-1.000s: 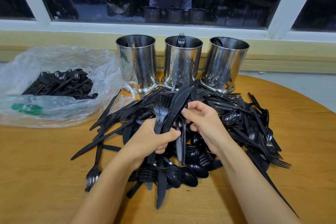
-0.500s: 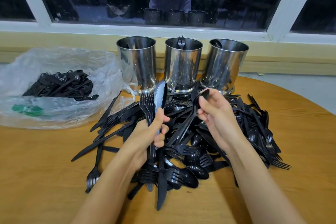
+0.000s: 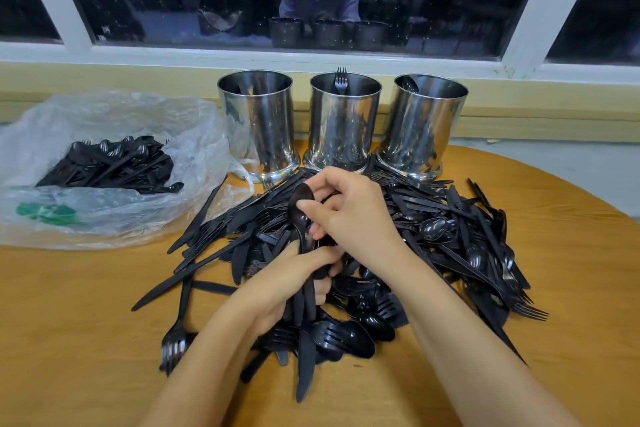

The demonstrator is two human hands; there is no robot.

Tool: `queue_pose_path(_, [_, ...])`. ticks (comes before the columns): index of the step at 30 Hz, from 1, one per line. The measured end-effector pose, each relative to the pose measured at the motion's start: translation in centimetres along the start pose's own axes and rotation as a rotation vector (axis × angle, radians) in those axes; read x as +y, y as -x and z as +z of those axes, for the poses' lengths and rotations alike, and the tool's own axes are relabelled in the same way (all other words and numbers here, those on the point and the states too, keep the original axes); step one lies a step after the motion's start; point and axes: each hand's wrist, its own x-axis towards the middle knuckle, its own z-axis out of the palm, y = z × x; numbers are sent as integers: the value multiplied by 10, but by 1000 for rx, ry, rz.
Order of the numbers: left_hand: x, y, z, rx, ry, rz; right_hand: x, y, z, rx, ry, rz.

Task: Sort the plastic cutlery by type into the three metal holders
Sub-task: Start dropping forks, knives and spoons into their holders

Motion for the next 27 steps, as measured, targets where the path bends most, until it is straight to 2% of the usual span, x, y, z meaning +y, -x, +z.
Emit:
queue_pose_path(4, [-2,0,5,25,53,44,2,5,-3,33,44,-68])
queue_pose_path(7, [-2,-2,1,87,153,75,8,11,-28,183,-3,-111])
queue_pose_path(10, [0,-5,-5,118,244,84,34,21,-65,319,88,-9])
queue_pose_path(14, [2,-7,-1,115,324,76,79,34,-109,435,354,182])
queue_pose_path(20, [8,-15,24,152,309,77,106,33,-124,376,596,298])
queue_pose_path(23, [7,-20,36,186,275,82,110,29,-119,317,605,364])
queue_pose_path(27, [2,-28,52,194,238,86,113,21,-119,421,501,330])
